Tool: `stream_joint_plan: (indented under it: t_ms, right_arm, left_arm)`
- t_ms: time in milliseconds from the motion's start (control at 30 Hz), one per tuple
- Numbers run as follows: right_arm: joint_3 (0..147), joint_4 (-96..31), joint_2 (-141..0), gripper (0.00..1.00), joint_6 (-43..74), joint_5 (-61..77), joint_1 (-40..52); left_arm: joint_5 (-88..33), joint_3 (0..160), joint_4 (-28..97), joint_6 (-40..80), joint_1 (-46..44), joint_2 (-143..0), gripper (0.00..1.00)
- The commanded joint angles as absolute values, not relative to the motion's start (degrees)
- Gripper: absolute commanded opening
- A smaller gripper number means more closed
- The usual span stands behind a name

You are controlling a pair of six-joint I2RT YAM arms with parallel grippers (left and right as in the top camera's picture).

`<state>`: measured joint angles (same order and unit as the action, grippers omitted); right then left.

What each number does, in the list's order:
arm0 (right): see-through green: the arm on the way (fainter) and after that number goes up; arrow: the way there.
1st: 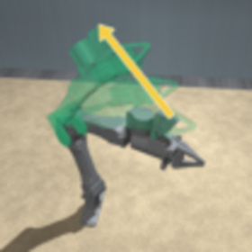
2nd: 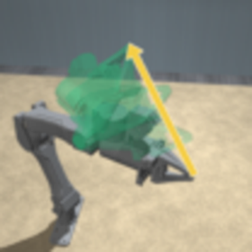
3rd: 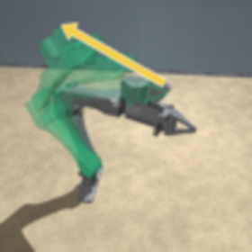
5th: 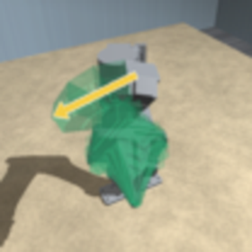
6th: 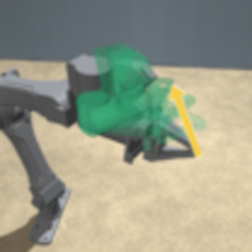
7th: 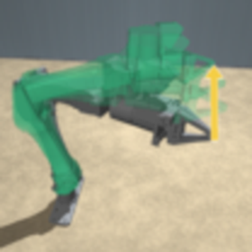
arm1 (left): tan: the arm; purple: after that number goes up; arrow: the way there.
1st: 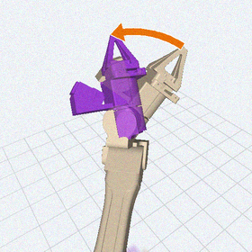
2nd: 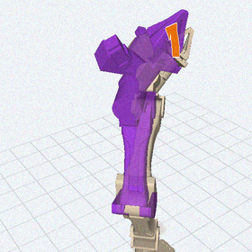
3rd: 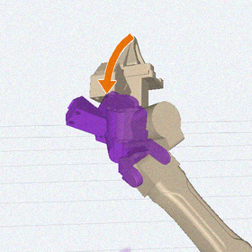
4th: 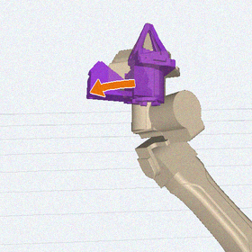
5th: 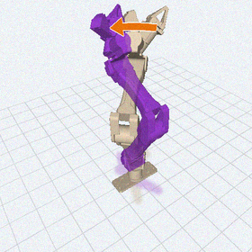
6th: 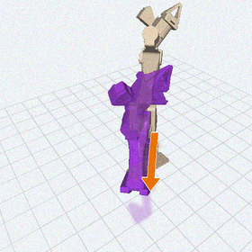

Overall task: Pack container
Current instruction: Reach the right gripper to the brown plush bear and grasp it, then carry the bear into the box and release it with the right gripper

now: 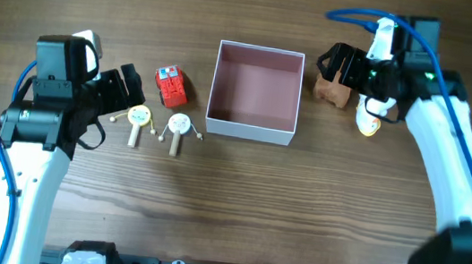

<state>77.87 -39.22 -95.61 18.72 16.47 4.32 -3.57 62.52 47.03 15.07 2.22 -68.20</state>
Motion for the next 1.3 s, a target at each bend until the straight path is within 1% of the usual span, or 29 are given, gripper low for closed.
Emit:
stream_joint_plan:
  t_ms: [0, 233, 300, 367, 533, 600, 633, 667, 700, 733, 767, 833, 933, 967, 1033, 1167, 1267]
  right_arm:
    - [78.8, -37.3, -101.6, 0.99, 21.9, 12.0, 3.6]
    - [78.8, -33.2, -108.3, 0.98, 20.9, 11.4, 3.6]
    - [78.8, -33.1, -110.0, 0.94, 21.0, 9.6, 3.7]
    - [78.8, -33.1, -111.4, 0.94, 21.1, 7.7, 3.7]
    - [78.8, -31.9, -114.3, 0.88, 21.1, 0.4, 3.7]
    - [78.8, -31.9, -114.8, 0.85, 21.0, -0.2, 3.7]
    - [78.8, -31.9, -115.0, 0.8, 21.0, -0.5, 3.7]
    - [78.8, -31.7, -115.0, 0.72, 21.0, -1.0, 3.7]
    - [78.8, -31.4, -115.0, 0.62, 20.9, -1.3, 3.7]
    - [78.8, -31.0, -115.0, 0.47, 20.8, -1.3, 3.7]
    - [78.8, -30.8, -114.9, 0.35, 20.8, -1.3, 3.7]
    - [78.9, -30.8, -114.8, 0.22, 20.7, -1.3, 3.9]
    - [78.9, -31.0, -113.3, 0.18, 19.5, -1.6, 4.1]
    - [79.1, -31.4, -112.2, 0.15, 19.5, -1.7, 4.1]
    - [80.1, -32.5, -109.7, 0.05, 19.5, -1.8, 4.2]
    - [85.2, -38.1, -101.3, 0.04, 19.7, -1.7, 6.2]
    - [89.0, -43.2, -95.0, 0.04, 19.8, -1.7, 10.0]
  left_arm:
    - [-4.5, 63.7, 47.0, 13.7, 2.5, -68.3, 1.0]
    - [-4.5, 63.7, 47.0, 13.7, 2.5, -68.3, 1.0]
    - [-4.5, 63.7, 47.0, 13.7, 2.5, -68.3, 1.0]
    - [-4.5, 63.7, 47.0, 13.7, 2.5, -68.3, 1.0]
    - [-4.5, 63.7, 47.0, 13.7, 2.5, -68.3, 1.0]
    - [-4.5, 63.7, 47.0, 13.7, 2.5, -68.3, 1.0]
    - [-4.5, 63.7, 47.0, 13.7, 2.5, -68.3, 1.0]
    - [-4.5, 63.7, 47.0, 13.7, 2.5, -68.3, 1.0]
    - [-4.5, 63.7, 47.0, 13.7, 2.5, -68.3, 1.0]
    - [-4.5, 63.7, 47.0, 13.7, 2.5, -68.3, 1.0]
    - [-4.5, 63.7, 47.0, 13.7, 2.5, -68.3, 1.0]
    - [-4.5, 63.7, 47.0, 13.7, 2.5, -68.3, 1.0]
    - [-4.5, 63.7, 47.0, 13.7, 2.5, -68.3, 1.0]
    - [-4.5, 63.7, 47.0, 13.7, 2.5, -68.3, 1.0]
    - [-4.5, 63.7, 47.0, 13.7, 2.5, -68.3, 1.0]
    - [-4.5, 63.7, 47.0, 13.7, 2.5, -68.3, 1.0]
    - [-4.5, 63.7, 47.0, 13.7, 2.5, -68.3, 1.0]
